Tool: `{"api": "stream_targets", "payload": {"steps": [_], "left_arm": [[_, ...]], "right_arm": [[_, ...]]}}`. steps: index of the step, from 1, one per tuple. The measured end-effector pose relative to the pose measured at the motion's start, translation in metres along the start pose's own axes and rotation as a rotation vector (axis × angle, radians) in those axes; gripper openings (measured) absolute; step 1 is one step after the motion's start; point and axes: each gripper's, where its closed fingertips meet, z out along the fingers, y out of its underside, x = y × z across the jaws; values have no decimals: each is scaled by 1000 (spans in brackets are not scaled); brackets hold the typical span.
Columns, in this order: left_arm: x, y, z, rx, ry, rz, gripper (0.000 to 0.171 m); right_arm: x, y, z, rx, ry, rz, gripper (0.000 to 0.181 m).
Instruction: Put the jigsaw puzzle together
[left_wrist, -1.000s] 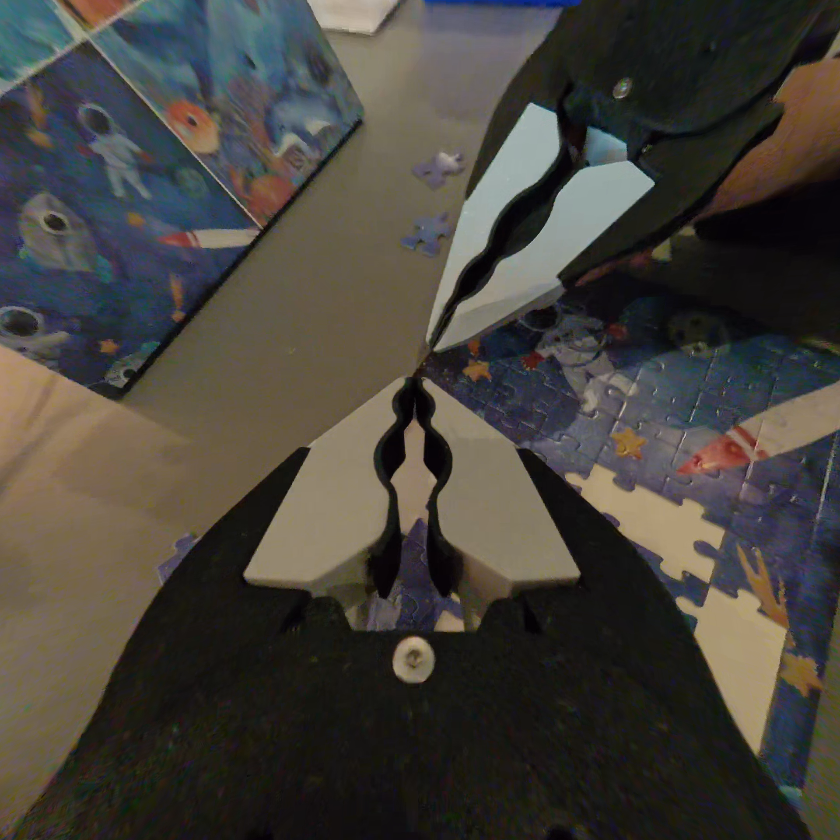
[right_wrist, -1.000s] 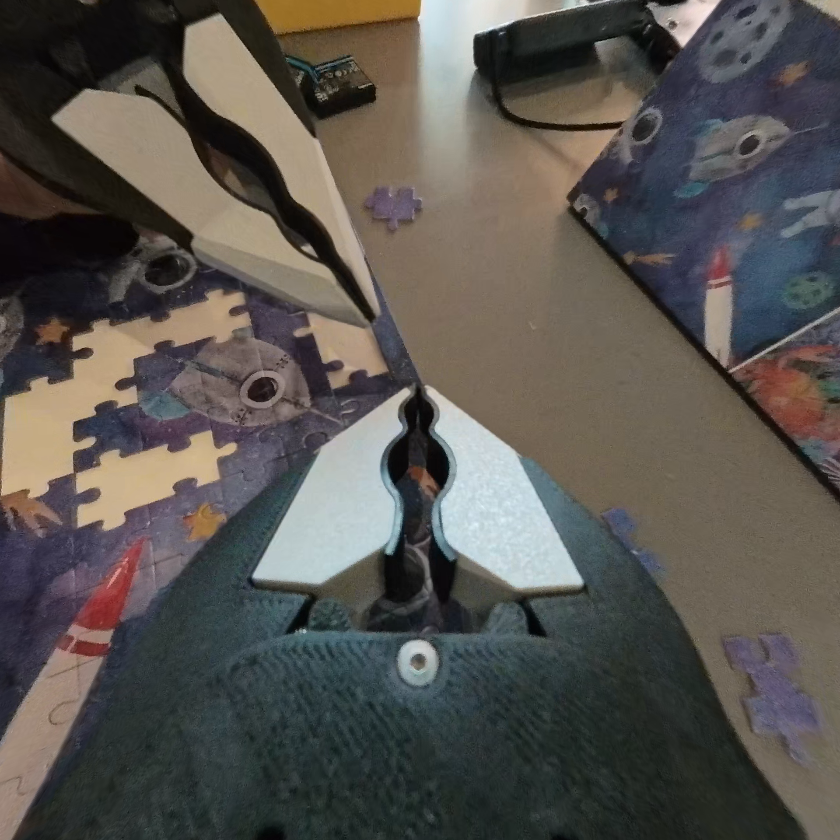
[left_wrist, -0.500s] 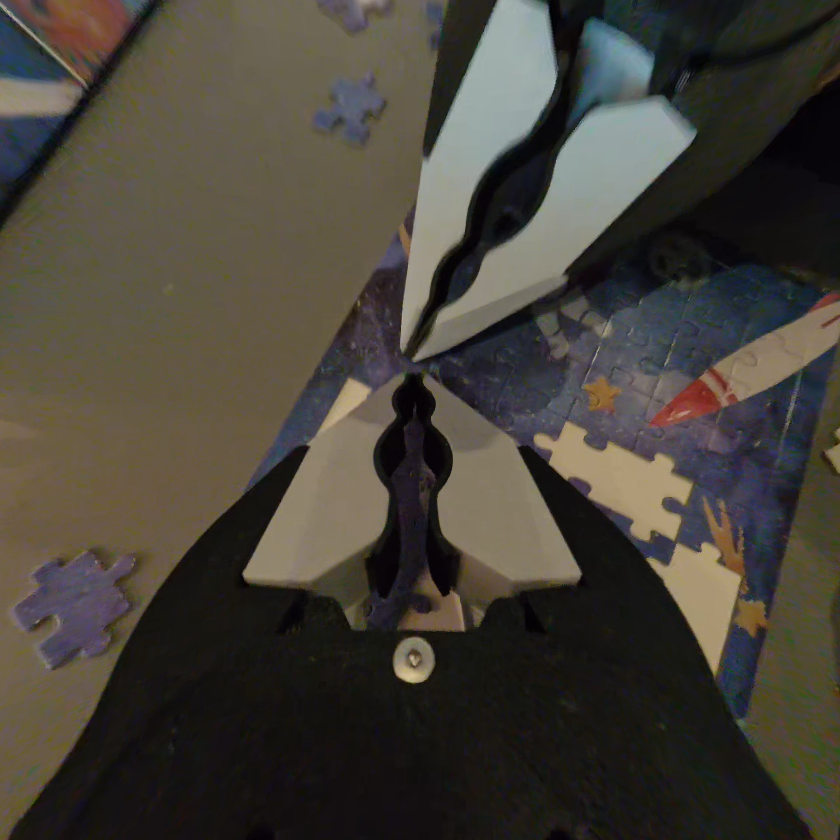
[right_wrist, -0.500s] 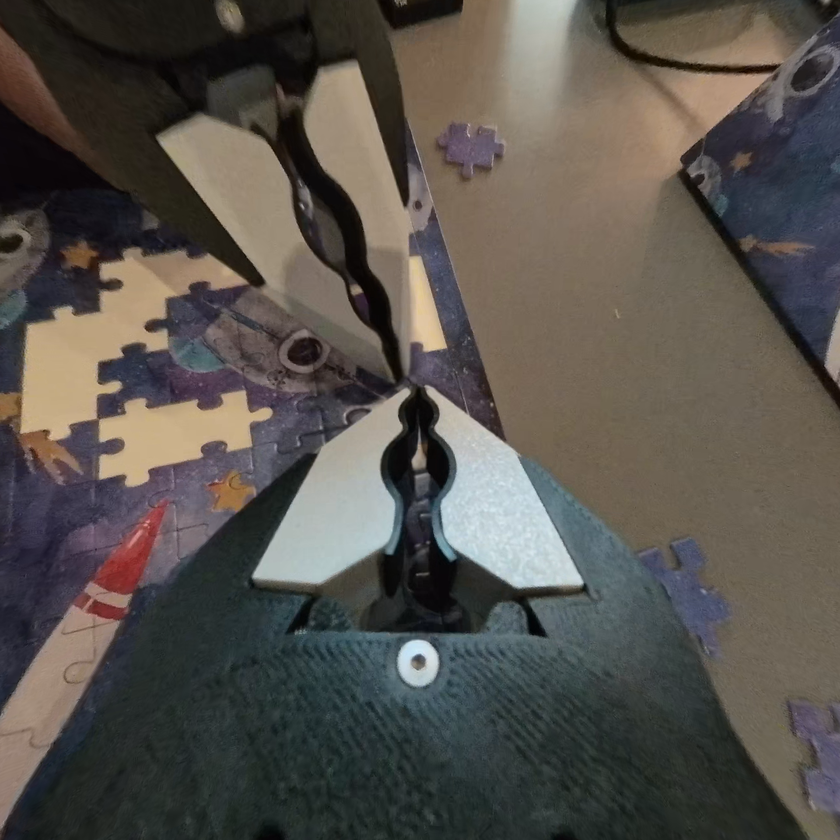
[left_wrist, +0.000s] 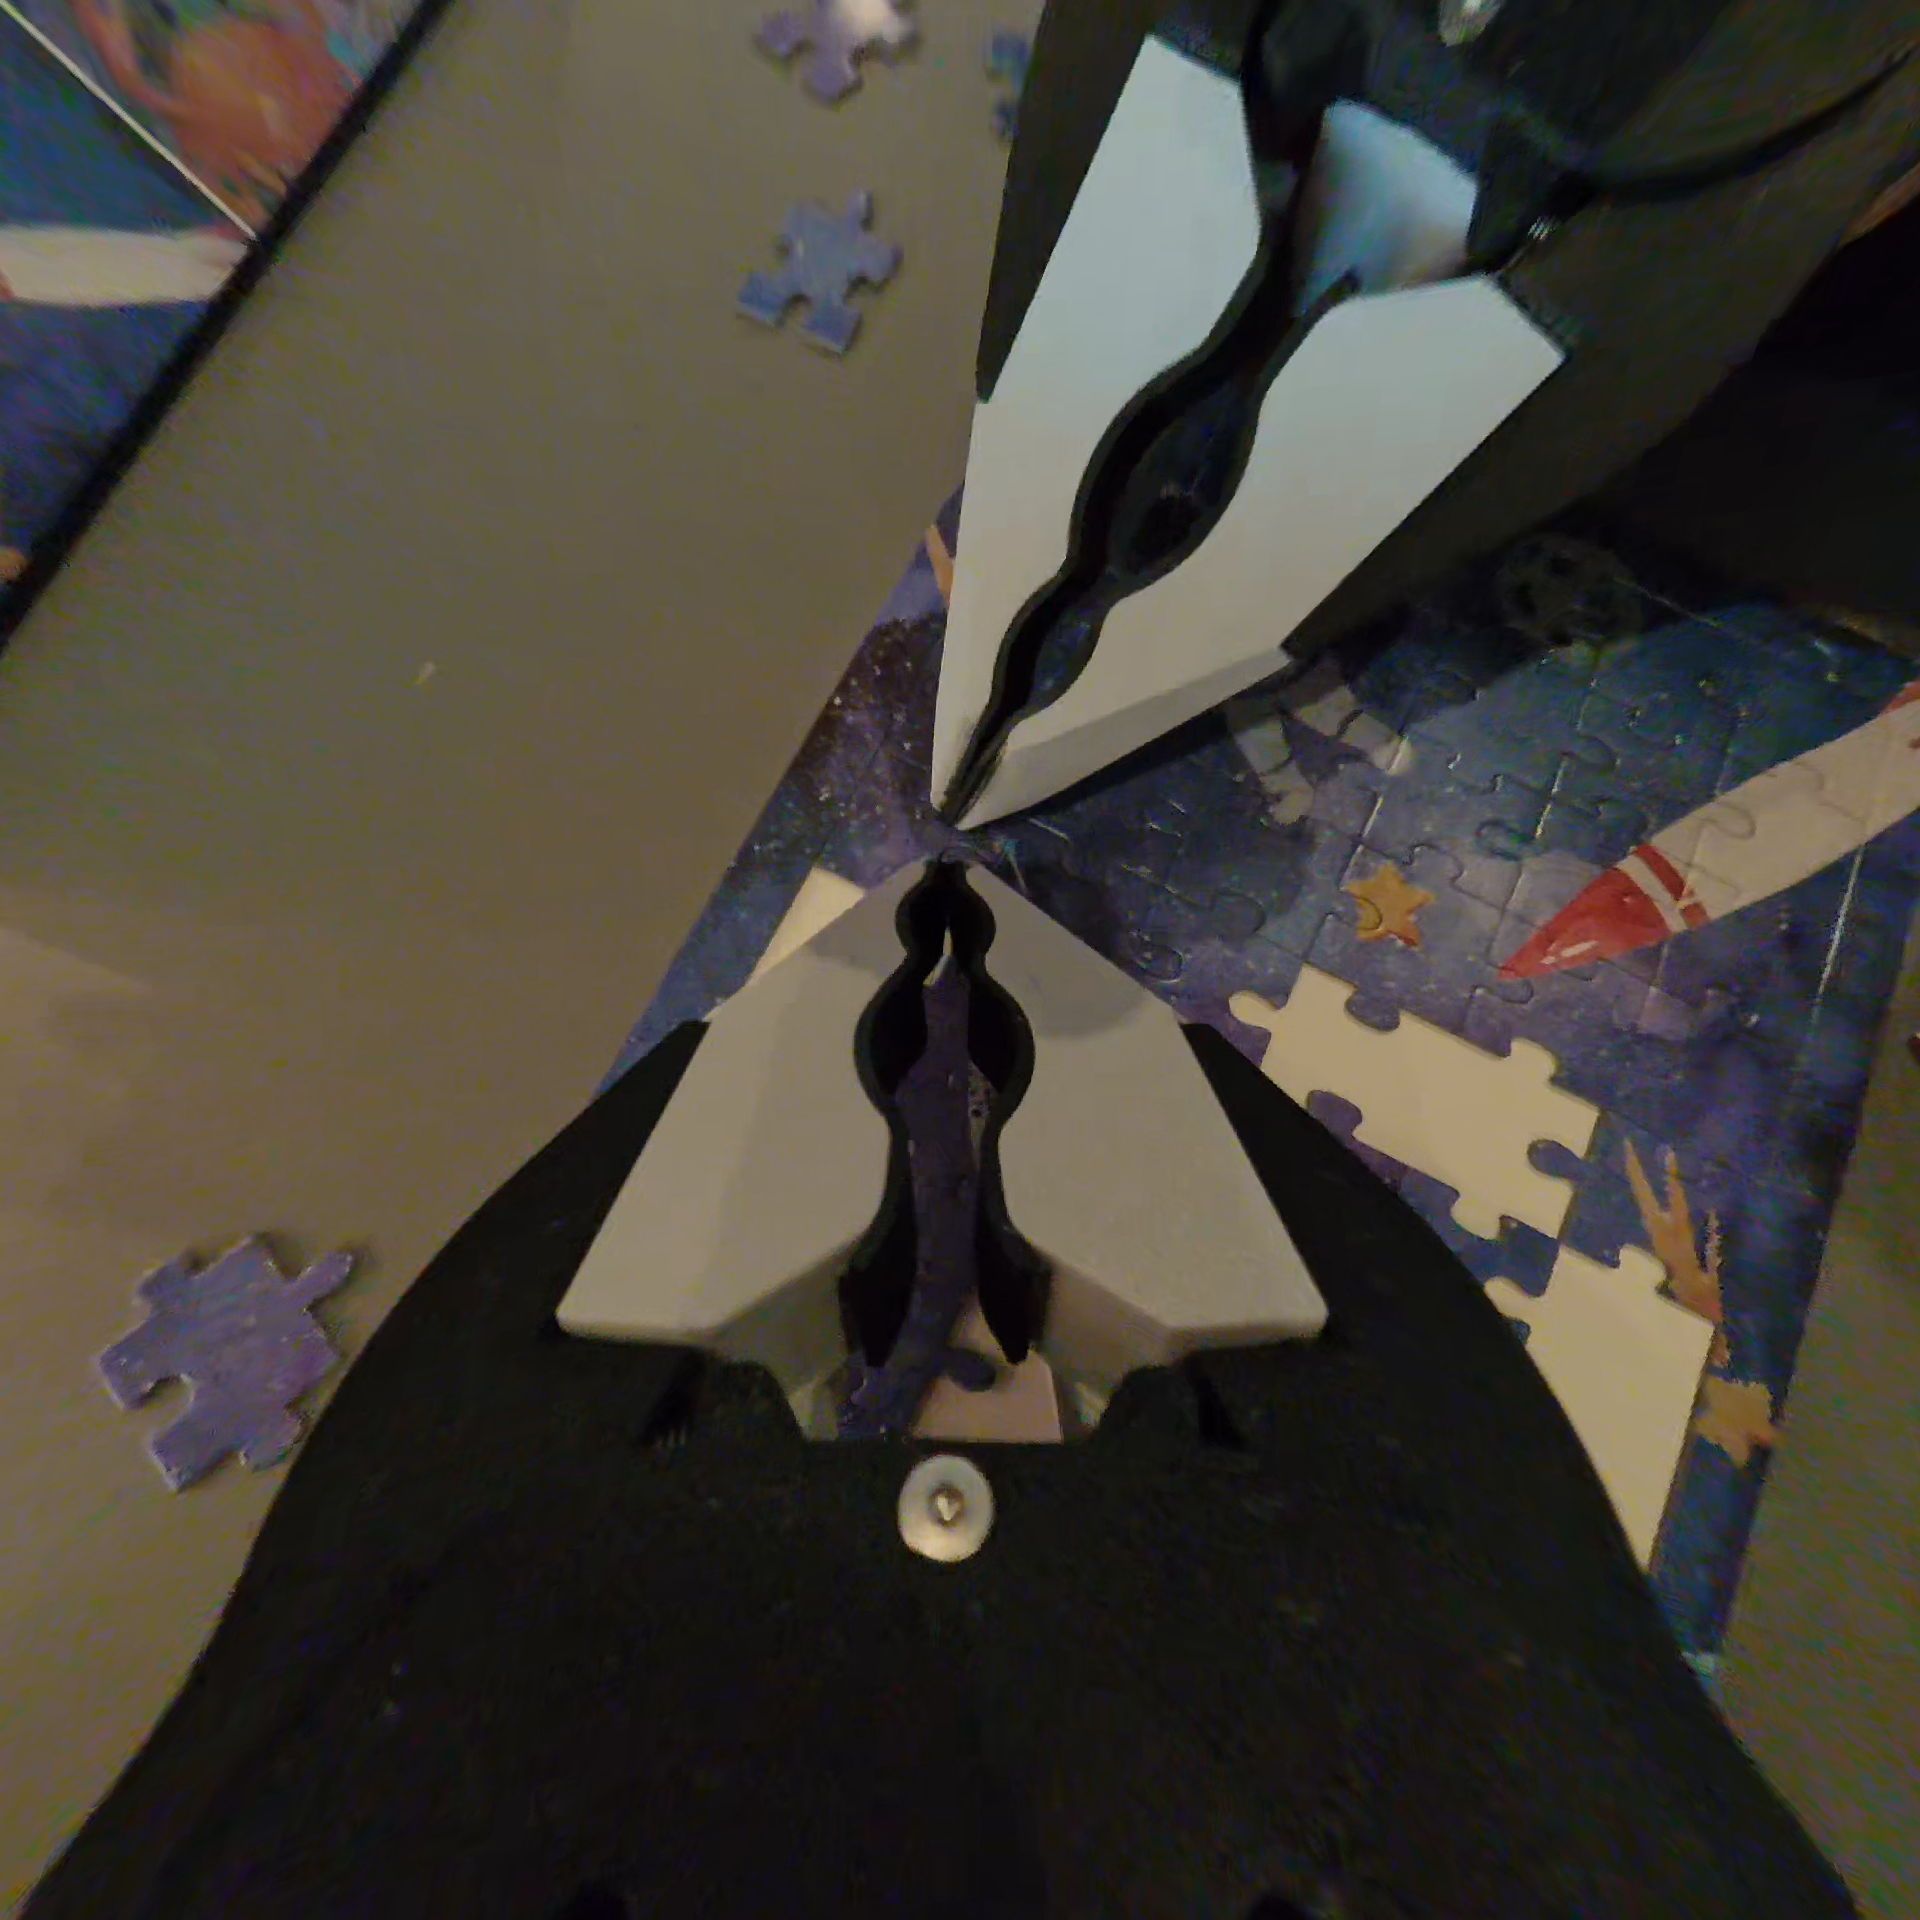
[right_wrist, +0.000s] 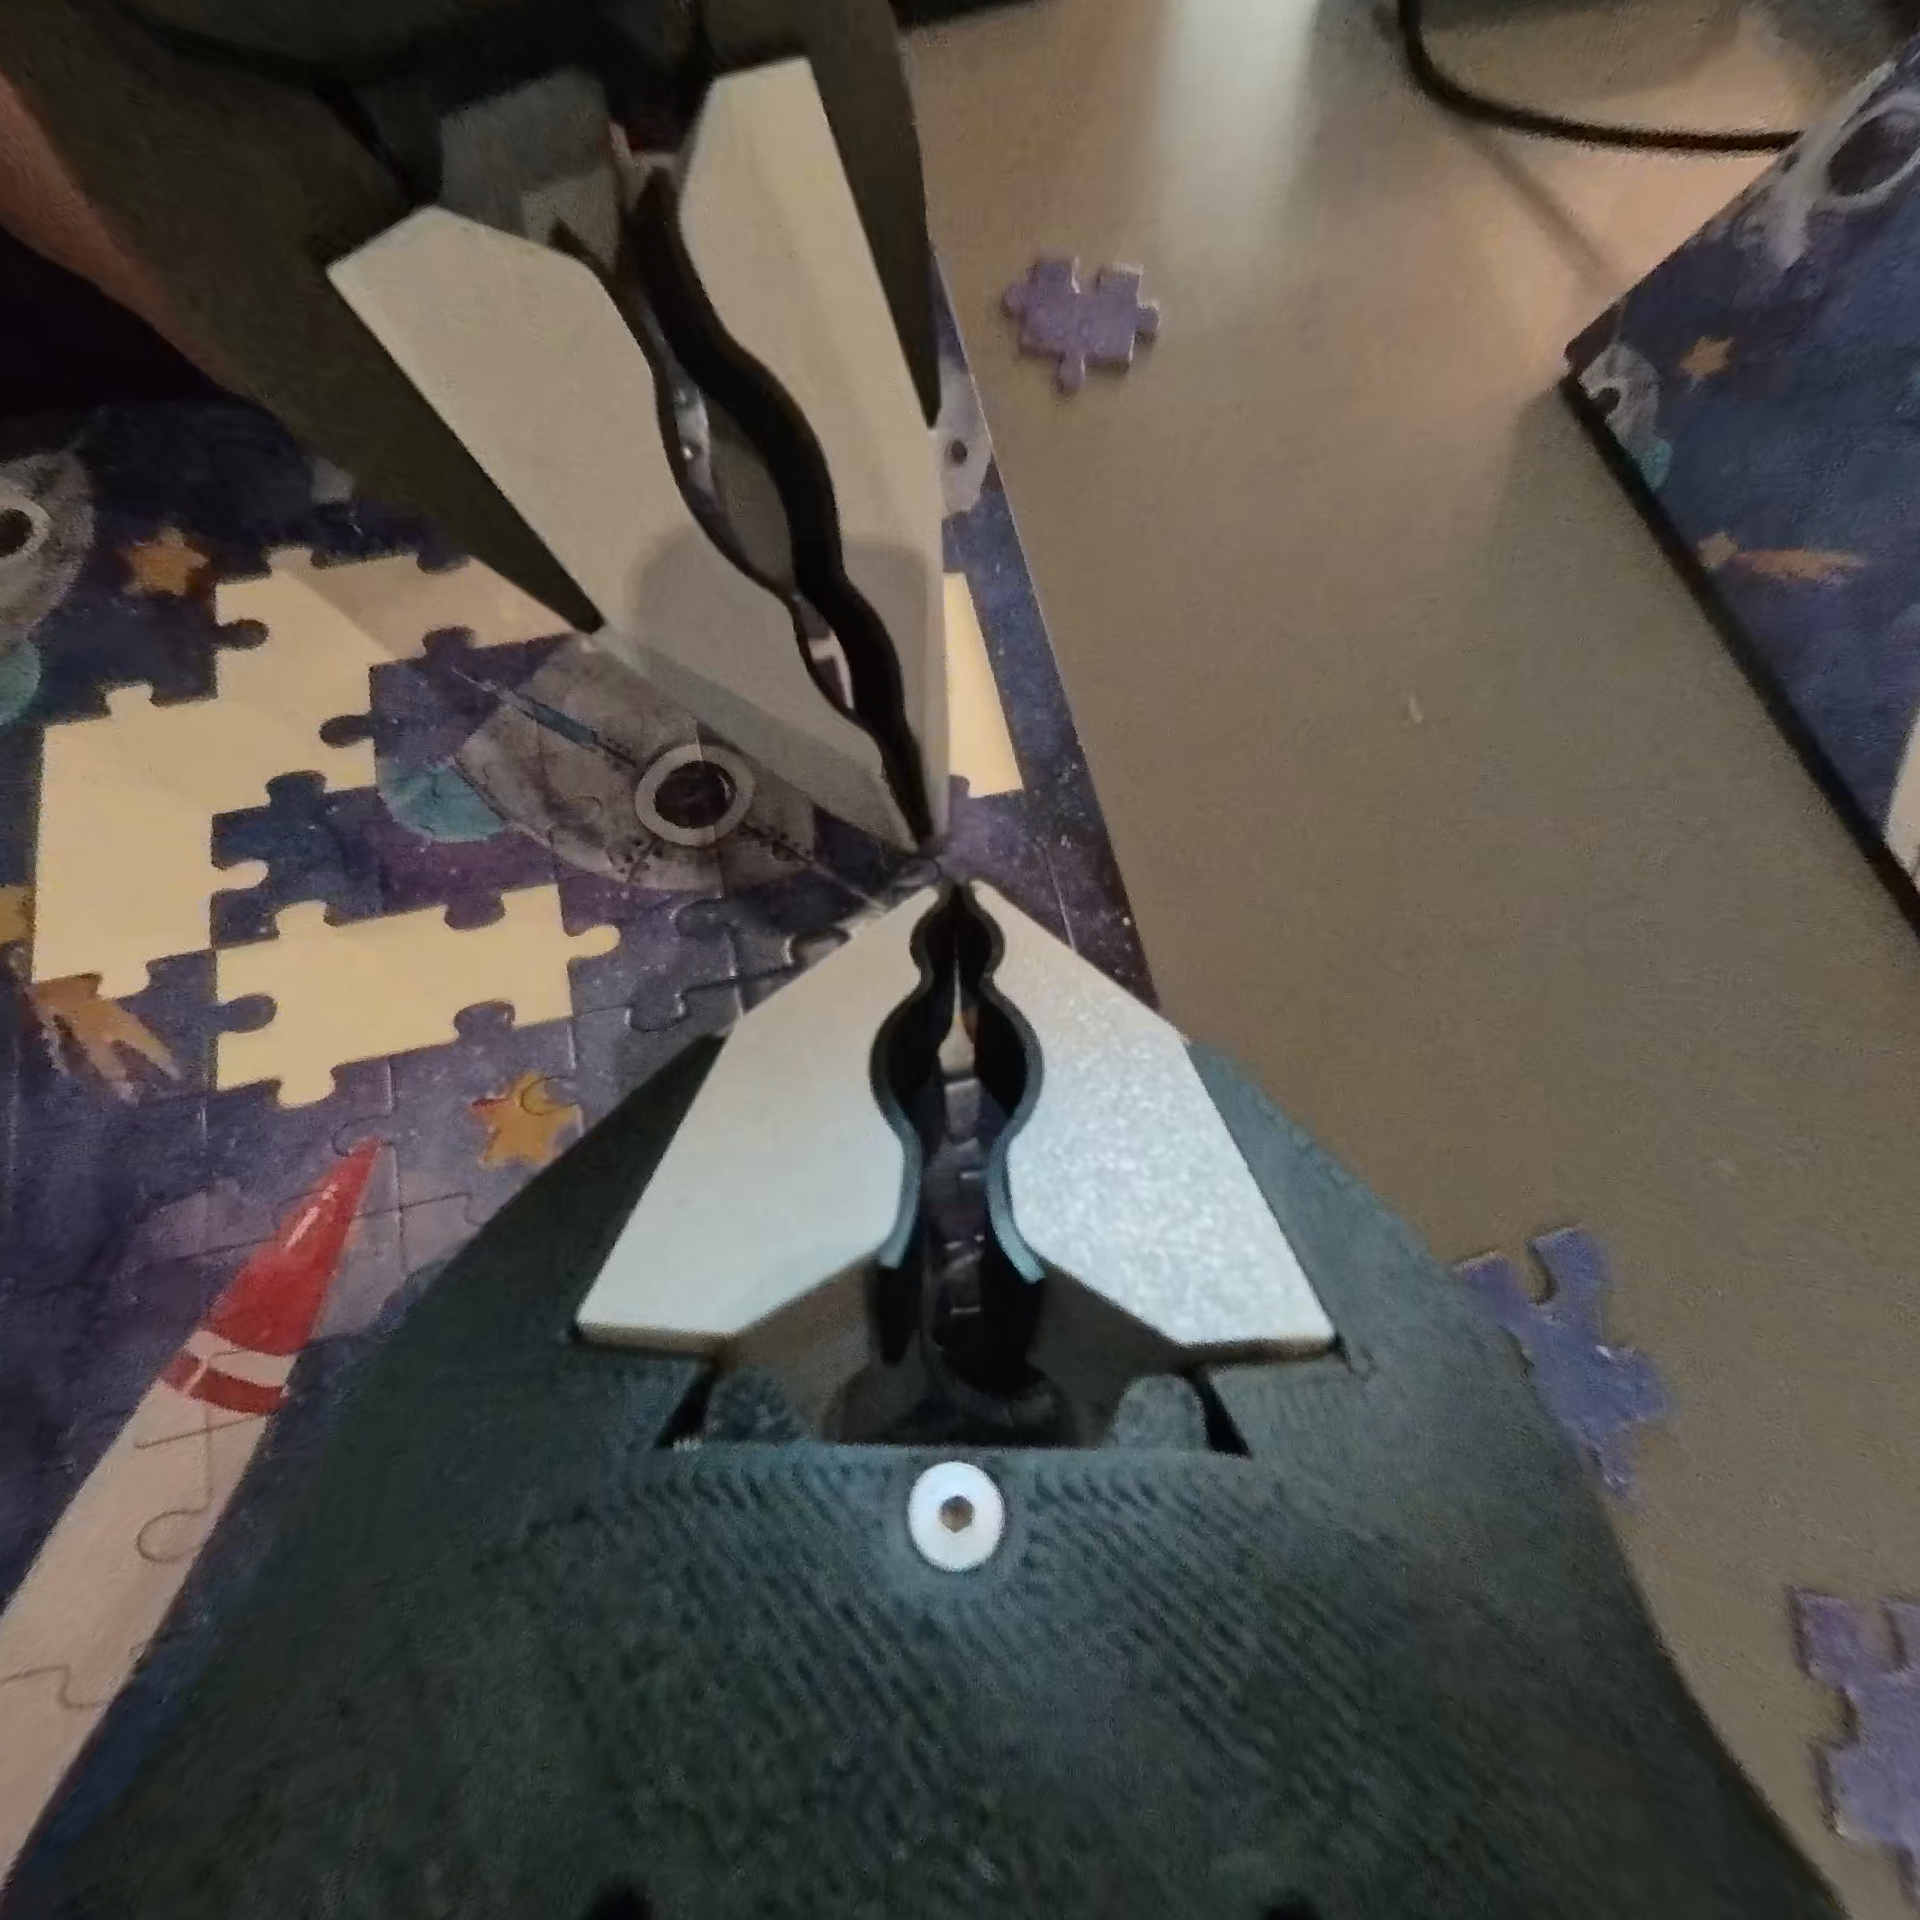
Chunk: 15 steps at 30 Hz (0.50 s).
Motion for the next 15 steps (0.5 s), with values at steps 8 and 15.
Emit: {"api": "stream_targets", "payload": {"steps": [8,15], "left_arm": [[-2,1,0,-4,-21,11,0],[-2,3,1,-15,-21,11,0]], "right_arm": [[-2,-3,-1,13,-8,3,0],[-2,-3,-1,17,-17,15,0]]}}
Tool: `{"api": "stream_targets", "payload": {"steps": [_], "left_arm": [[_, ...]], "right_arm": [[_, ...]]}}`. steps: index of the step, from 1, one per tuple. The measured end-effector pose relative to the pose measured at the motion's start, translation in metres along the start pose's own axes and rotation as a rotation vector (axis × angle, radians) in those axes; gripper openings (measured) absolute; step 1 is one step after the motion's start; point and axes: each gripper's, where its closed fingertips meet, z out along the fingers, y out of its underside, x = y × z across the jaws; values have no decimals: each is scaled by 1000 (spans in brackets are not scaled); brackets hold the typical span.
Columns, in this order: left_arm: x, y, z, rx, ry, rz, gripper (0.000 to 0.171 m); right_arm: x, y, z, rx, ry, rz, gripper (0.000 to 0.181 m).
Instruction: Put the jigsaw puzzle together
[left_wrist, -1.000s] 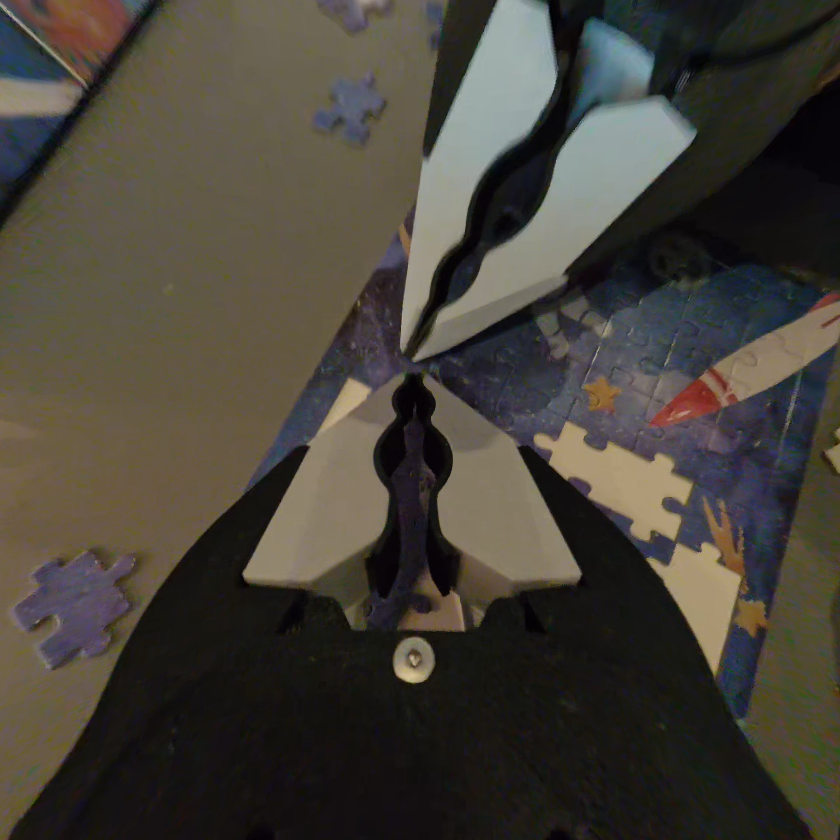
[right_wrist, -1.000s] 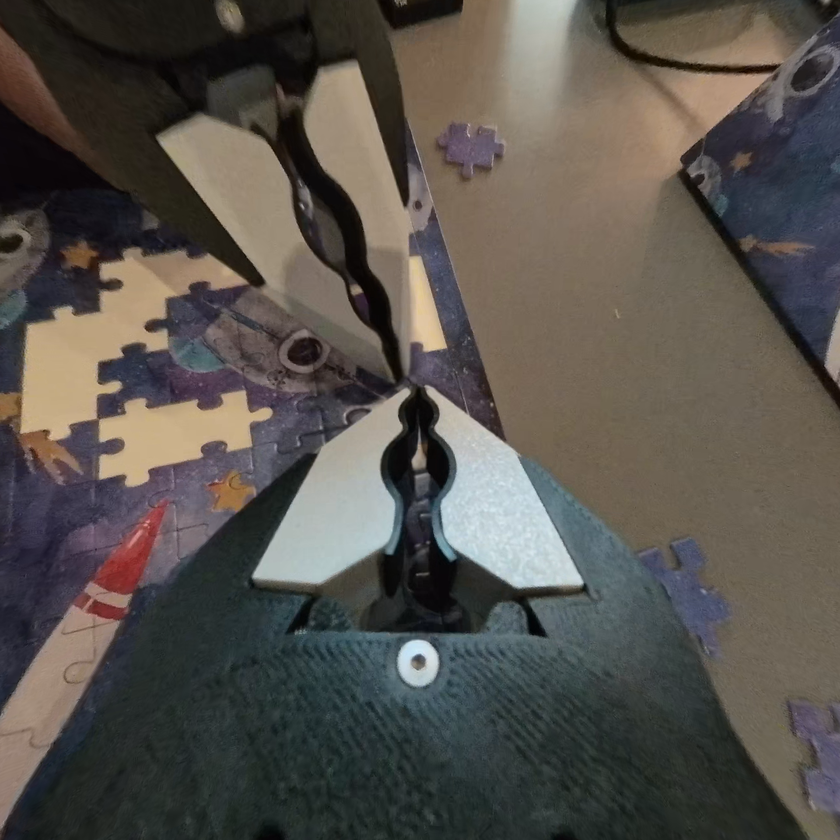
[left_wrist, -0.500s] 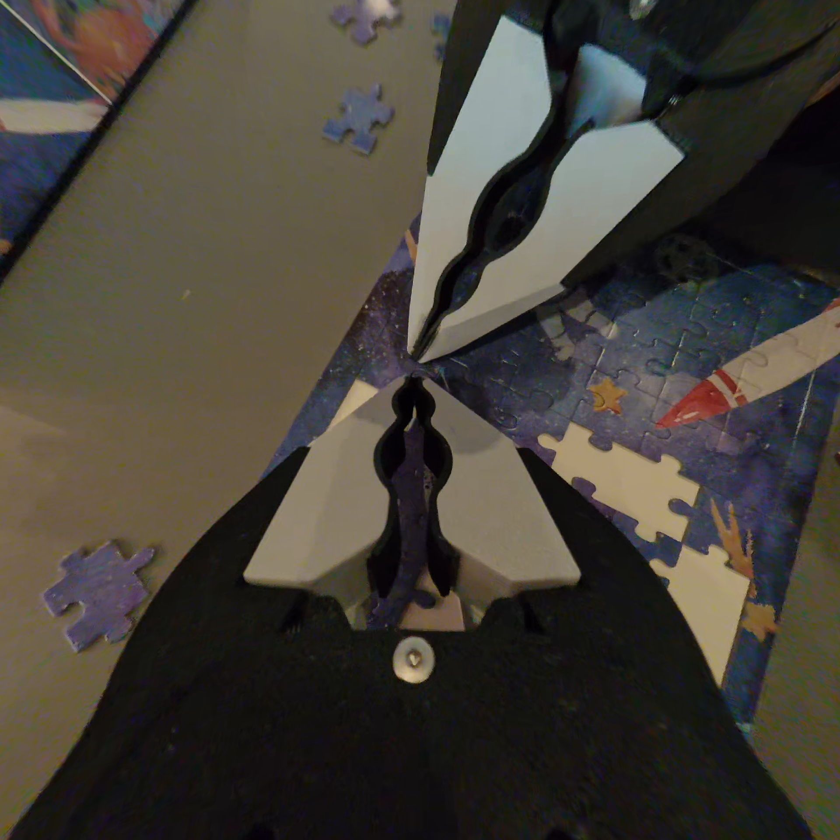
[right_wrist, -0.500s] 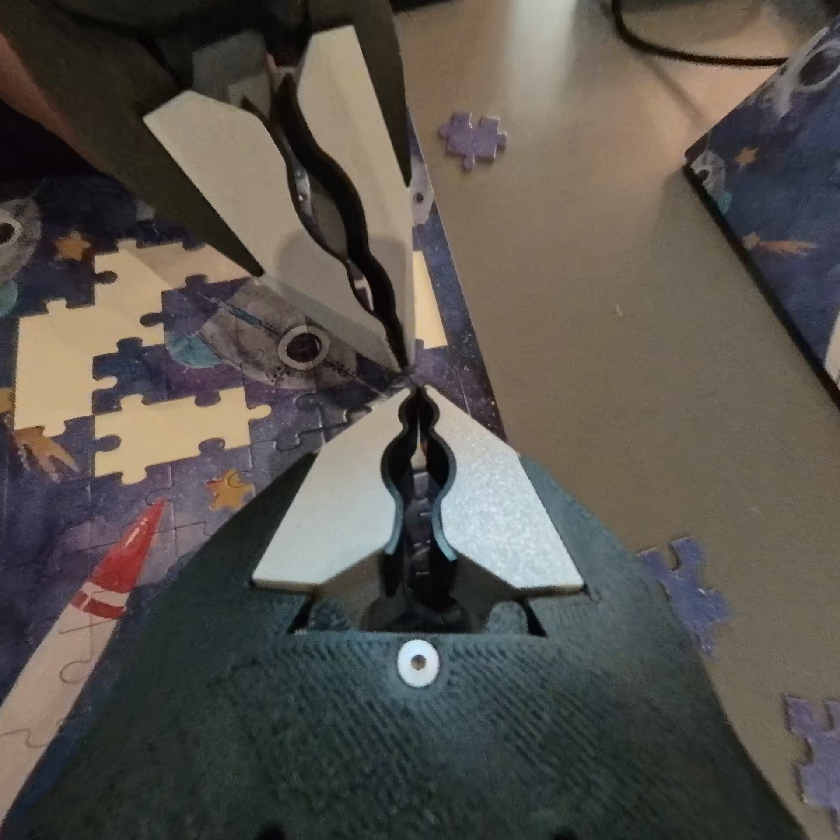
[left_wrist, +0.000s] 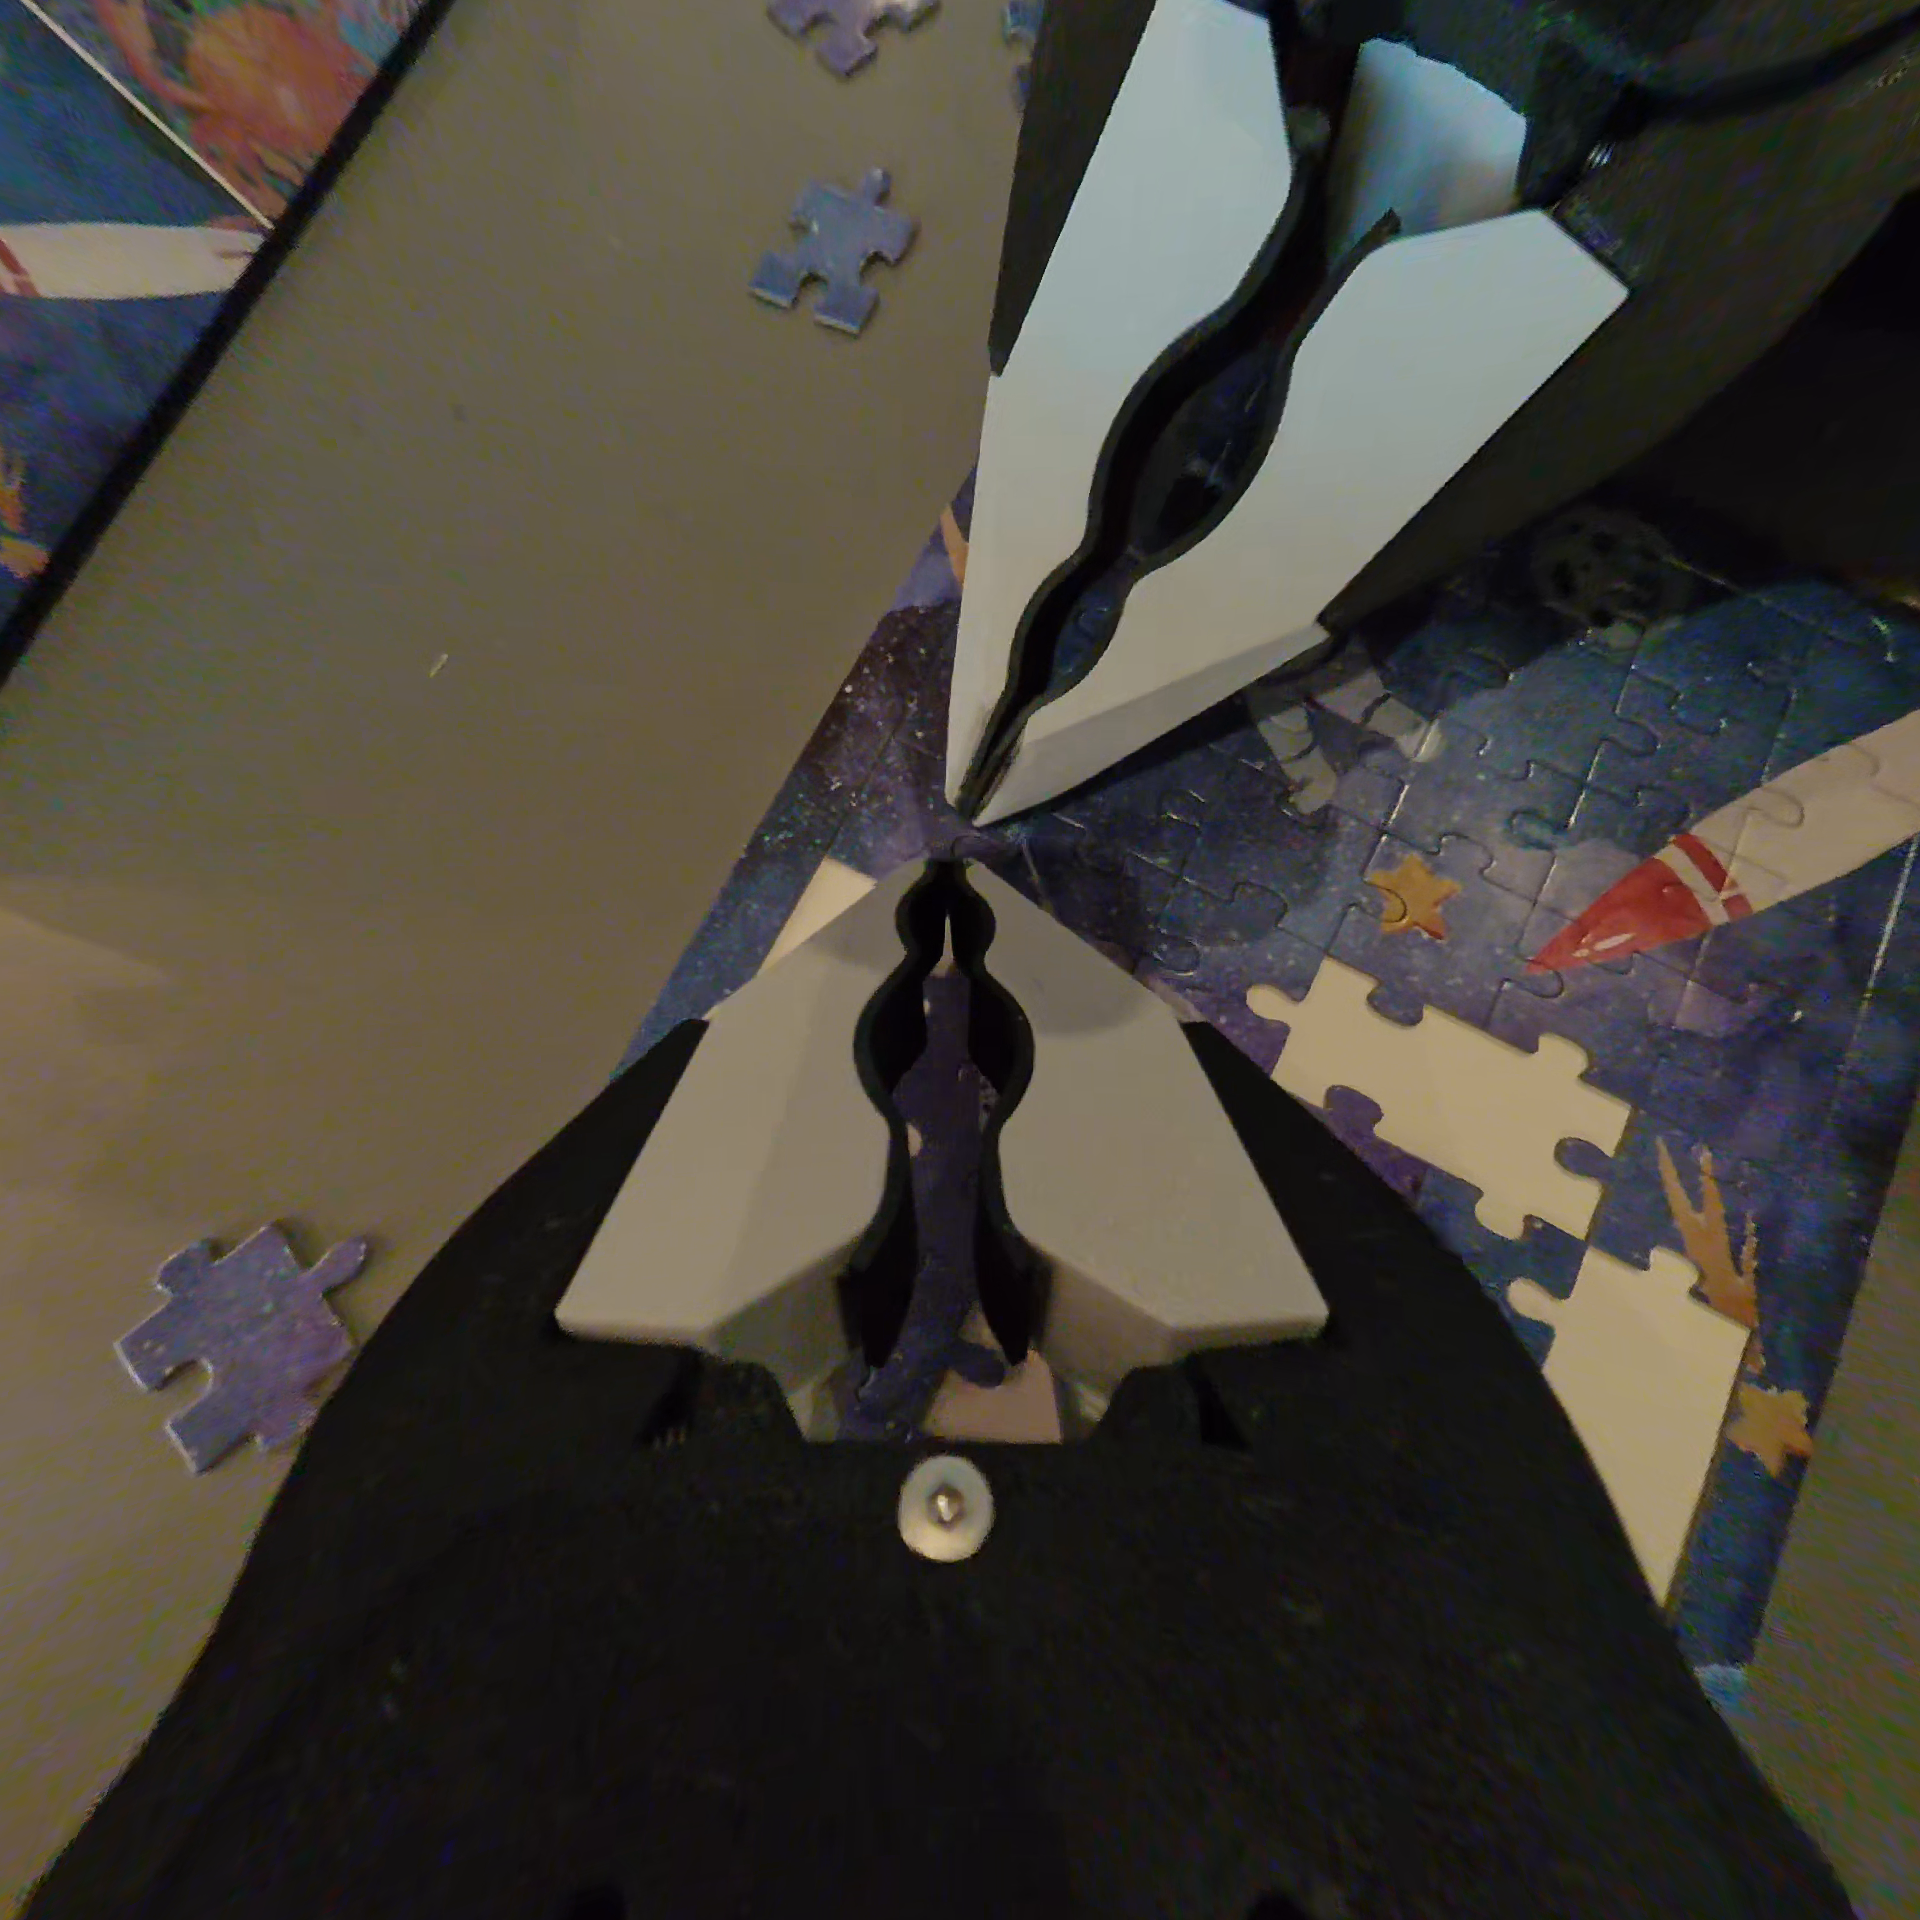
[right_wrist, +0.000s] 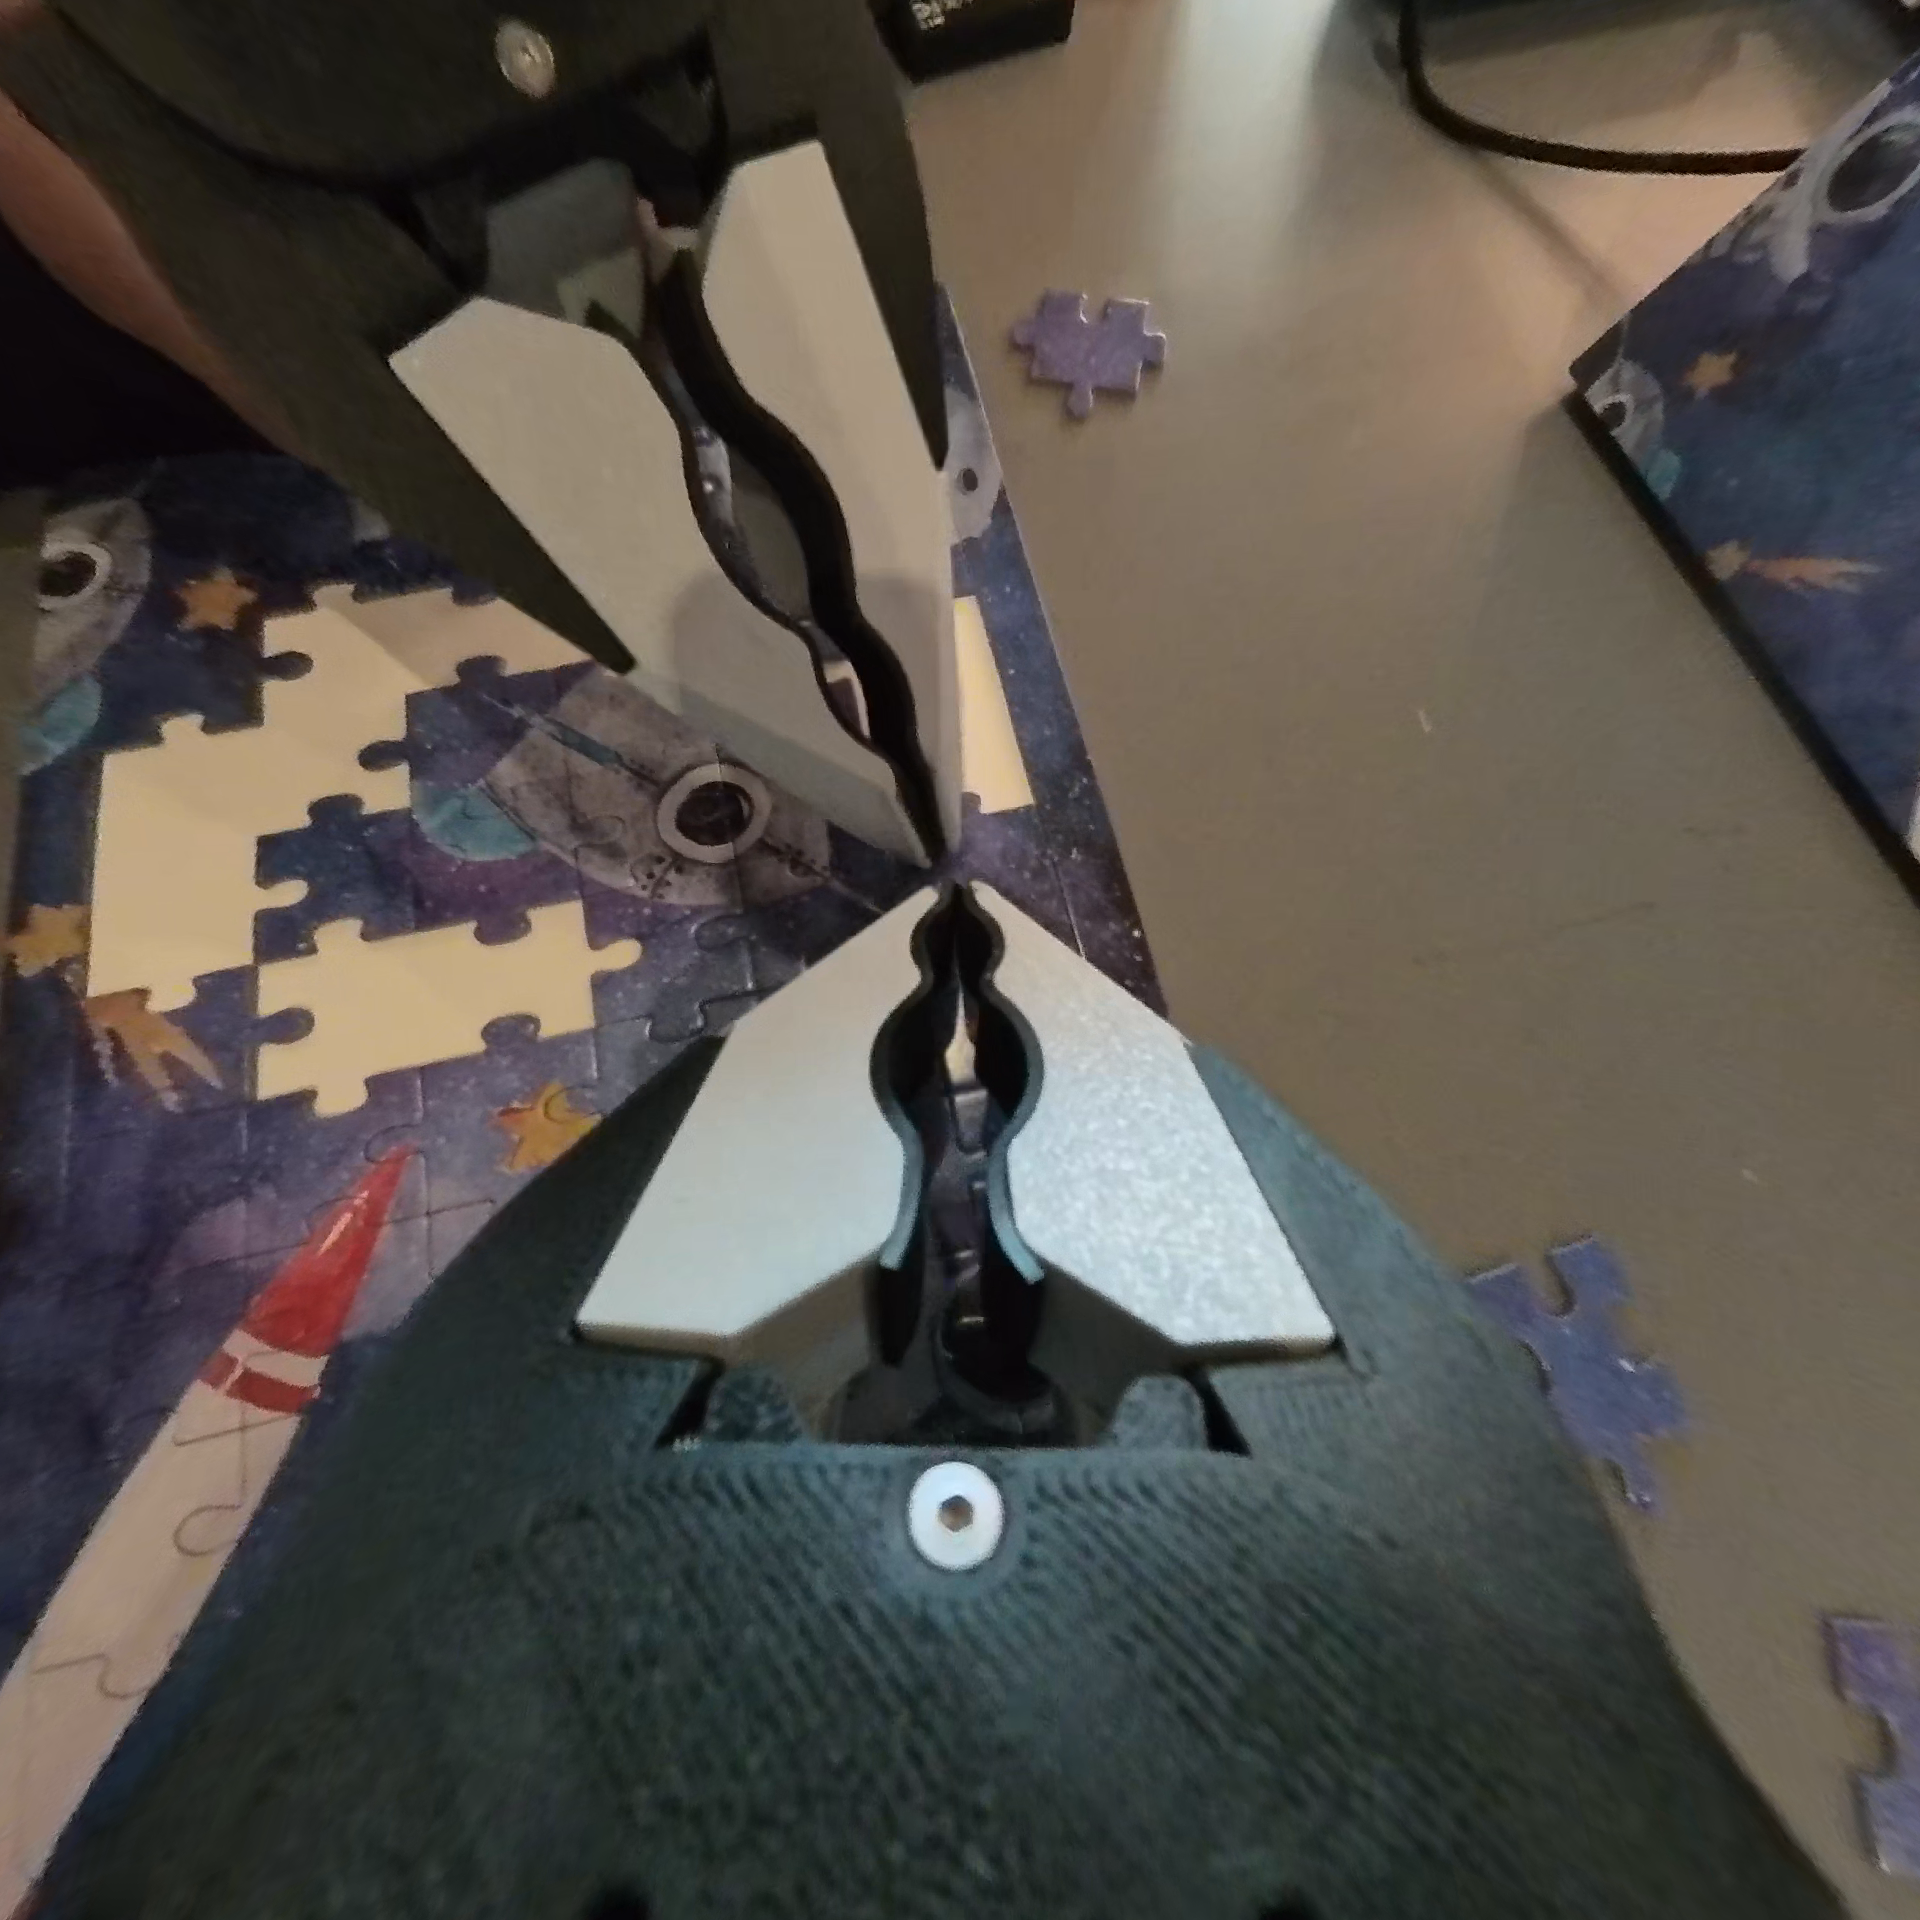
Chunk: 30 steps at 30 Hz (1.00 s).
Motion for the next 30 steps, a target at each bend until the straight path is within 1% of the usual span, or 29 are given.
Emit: {"api": "stream_targets", "payload": {"steps": [3,5,9,12,14,16,19,22,25,30], "left_arm": [[0,0,-1,3,7,-11,0],[-3,-1,-2,9,-14,-2,0],[1,0,0,4,17,-15,0],[-7,-5,-5,35,-35,-7,0],[-11,-12,-11,83,-50,-23,0],[-18,-14,-15,104,-68,-51,0],[-25,-13,-17,111,-84,-79,0],[-29,-14,-19,120,-110,-77,0],[-32,-11,-17,101,-136,-64,0],[-31,-12,-17,105,-136,-56,0]], "right_arm": [[3,3,0,-18,17,-9,0],[2,1,0,-8,14,-7,0],[5,-3,-3,20,30,-2,0],[10,-4,-5,26,54,-7,0],[12,-5,-6,34,65,-5,0],[15,-5,-8,34,84,-3,0],[20,-5,-9,38,102,1,0],[21,-4,-9,38,106,2,0],[20,-3,-7,28,111,-9,0],[20,-4,-7,34,113,-12,0]]}}
